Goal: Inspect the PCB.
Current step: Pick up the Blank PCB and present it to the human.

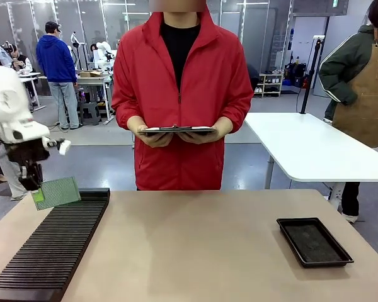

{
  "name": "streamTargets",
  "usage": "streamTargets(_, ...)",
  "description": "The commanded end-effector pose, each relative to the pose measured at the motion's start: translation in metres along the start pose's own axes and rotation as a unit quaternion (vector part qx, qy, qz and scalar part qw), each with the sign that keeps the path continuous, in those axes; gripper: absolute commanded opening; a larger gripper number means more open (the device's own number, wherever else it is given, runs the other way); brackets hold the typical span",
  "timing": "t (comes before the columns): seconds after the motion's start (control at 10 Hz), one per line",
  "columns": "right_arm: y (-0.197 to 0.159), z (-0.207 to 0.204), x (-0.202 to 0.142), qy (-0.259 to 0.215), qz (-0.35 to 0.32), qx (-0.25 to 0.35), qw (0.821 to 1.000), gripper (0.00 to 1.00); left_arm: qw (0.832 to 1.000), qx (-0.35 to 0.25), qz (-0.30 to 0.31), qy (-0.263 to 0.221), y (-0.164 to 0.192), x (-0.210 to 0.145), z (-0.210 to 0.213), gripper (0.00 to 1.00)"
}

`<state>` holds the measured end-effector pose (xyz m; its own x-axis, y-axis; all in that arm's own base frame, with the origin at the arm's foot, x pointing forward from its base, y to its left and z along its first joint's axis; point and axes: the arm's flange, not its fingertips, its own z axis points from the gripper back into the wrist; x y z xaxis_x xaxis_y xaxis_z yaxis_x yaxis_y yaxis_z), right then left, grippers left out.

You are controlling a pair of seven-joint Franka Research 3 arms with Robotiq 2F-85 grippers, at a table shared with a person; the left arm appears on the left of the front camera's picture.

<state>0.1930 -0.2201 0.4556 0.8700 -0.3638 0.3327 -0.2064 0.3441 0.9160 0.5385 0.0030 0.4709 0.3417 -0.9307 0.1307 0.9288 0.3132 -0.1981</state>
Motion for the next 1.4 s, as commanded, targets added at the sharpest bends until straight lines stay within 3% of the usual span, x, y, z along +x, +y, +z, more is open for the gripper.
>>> streamTargets(0.0, 0.001, 0.002, 0.001, -0.004, 0.010, 0.005, 1.000, 1.00, 0.970, -0.102, 0.130, -0.178, -0.019, -0.024, -0.013, 0.00)
streamTargets(0.1, 0.001, 0.002, 0.001, -0.004, 0.010, 0.005, 1.000, 1.00, 0.944, -0.154, 0.177, -0.232, -0.026, -0.027, -0.026, 0.00)
streamTargets(0.2, 0.001, 0.002, 0.001, -0.004, 0.010, 0.005, 1.000, 1.00, 0.917, -0.167, 0.203, -0.300, -0.034, -0.031, -0.034, 0.00)
streamTargets(0.3, 0.001, 0.002, 0.001, -0.004, 0.010, 0.005, 1.000, 1.00, 0.907, -0.166, 0.211, -0.324, -0.041, -0.031, -0.041, 0.00)
streamTargets(0.4, 0.001, 0.002, 0.001, -0.004, 0.010, 0.005, 1.000, 1.00, 0.910, -0.156, 0.205, -0.324, -0.051, -0.030, -0.043, 0.00)
streamTargets(0.5, 0.001, 0.002, 0.001, -0.004, 0.010, 0.005, 1.000, 1.00, 0.943, -0.176, 0.163, -0.229, -0.031, -0.036, -0.036, 0.00)
streamTargets(1.0, 0.001, 0.002, 0.001, -0.004, 0.010, 0.005, 1.000, 1.00, 0.940, -0.174, 0.171, -0.238, -0.035, -0.038, -0.040, 0.03)
streamTargets(1.1, 0.001, 0.002, 0.001, -0.004, 0.010, 0.005, 1.000, 1.00, 0.888, -0.246, 0.257, -0.293, -0.011, -0.030, -0.035, 0.03)
streamTargets(1.2, 0.001, 0.002, 0.001, -0.004, 0.010, 0.005, 1.000, 1.00, 0.807, -0.390, 0.298, -0.328, 0.009, -0.022, -0.040, 0.03)
streamTargets(1.3, 0.001, 0.002, 0.001, -0.004, 0.010, 0.005, 1.000, 1.00, 0.761, -0.424, 0.357, -0.337, 0.028, -0.018, -0.046, 0.03)
